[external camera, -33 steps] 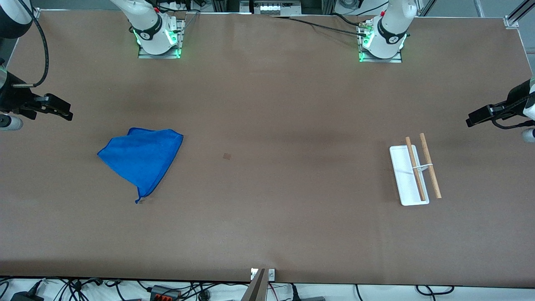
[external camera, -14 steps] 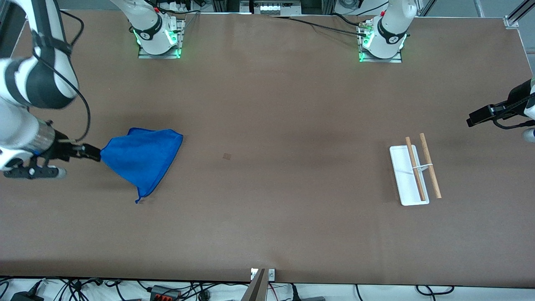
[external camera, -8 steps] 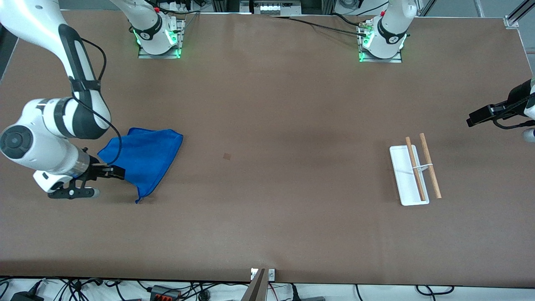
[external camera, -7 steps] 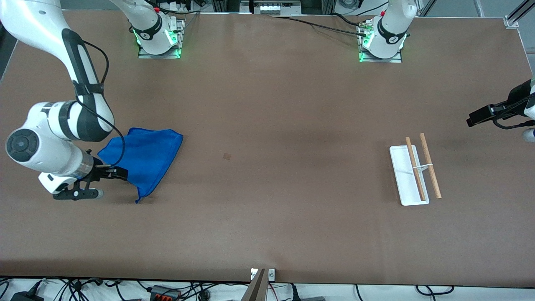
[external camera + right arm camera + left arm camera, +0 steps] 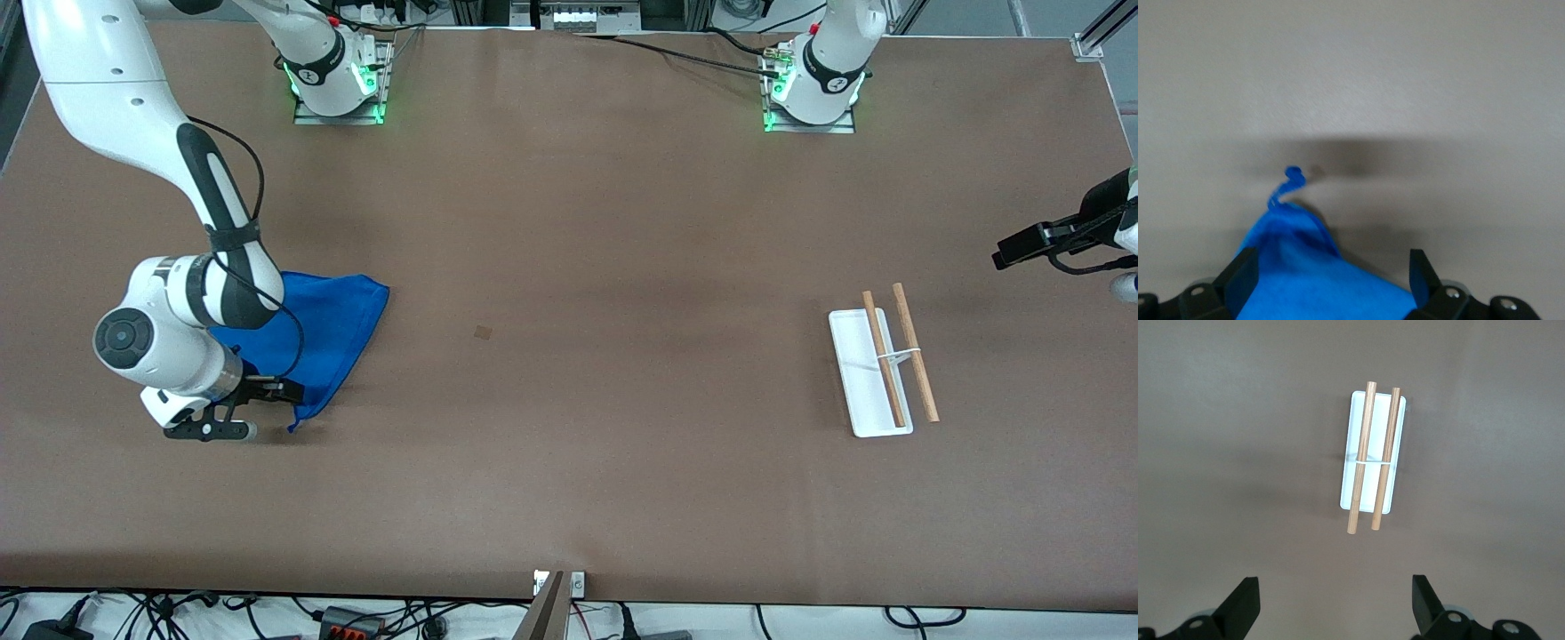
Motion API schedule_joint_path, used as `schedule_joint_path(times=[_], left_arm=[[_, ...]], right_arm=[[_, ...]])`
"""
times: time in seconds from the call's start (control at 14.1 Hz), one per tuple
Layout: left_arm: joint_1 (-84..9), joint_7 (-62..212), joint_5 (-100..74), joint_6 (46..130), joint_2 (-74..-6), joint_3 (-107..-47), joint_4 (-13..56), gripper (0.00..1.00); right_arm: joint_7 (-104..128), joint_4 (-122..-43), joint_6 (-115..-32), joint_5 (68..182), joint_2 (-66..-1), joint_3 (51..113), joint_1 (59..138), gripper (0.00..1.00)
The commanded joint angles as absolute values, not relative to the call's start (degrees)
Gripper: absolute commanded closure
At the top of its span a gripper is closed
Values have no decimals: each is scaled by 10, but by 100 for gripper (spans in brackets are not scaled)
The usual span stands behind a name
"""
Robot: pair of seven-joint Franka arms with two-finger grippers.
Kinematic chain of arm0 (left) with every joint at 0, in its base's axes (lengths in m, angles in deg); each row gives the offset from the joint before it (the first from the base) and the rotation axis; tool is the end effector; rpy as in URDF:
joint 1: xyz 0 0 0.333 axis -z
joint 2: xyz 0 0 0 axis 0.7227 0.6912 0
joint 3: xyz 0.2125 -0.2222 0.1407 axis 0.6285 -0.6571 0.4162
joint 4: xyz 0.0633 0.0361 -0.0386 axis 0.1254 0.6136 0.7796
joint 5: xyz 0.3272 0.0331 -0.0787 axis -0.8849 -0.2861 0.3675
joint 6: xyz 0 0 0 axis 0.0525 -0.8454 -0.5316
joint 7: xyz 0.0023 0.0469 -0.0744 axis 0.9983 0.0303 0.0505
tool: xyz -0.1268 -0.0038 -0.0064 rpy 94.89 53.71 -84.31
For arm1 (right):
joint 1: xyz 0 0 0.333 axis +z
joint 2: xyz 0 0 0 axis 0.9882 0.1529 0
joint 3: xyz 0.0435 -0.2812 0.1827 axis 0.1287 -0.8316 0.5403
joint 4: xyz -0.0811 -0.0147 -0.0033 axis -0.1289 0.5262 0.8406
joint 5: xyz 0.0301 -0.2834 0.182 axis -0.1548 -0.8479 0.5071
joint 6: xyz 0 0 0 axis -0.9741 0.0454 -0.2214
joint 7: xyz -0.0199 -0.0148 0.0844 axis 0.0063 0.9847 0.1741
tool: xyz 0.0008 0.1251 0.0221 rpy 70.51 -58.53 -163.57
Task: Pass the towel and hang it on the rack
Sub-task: 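Lower the right gripper onto the blue towel and grasp its corner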
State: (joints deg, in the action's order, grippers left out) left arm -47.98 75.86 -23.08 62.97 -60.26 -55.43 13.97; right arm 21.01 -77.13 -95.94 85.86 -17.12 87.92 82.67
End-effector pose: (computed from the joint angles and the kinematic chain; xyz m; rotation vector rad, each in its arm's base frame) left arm 0.5230 0.0491 0.5725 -3.0958 -0.3452 0.1236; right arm 0.6710 0.0225 0.2502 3.1251 -0.0175 0.1056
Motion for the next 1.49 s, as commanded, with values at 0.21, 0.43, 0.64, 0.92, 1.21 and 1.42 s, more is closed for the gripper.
schedule_joint_path(times=[0.21, 0.43, 0.64, 0.92, 1.21, 1.42], left_arm=[[-484, 750, -220, 617, -595, -556, 122, 0], [-485, 750, -220, 617, -595, -556, 122, 0], [-485, 750, -220, 617, -595, -556, 122, 0], [-486, 750, -220, 617, -595, -556, 122, 0], [-485, 750, -220, 617, -595, -556, 122, 0], [-486, 750, -220, 617, -595, -555, 122, 0]], right_arm=[[289, -757, -999, 868, -136, 878, 852, 1], [289, -755, -999, 868, -134, 878, 852, 18], [285, -738, -998, 868, -122, 878, 852, 43], [282, -730, -998, 868, -113, 879, 853, 62], [280, -728, -996, 867, -114, 879, 855, 100], [278, -729, -979, 867, -130, 879, 866, 100]])
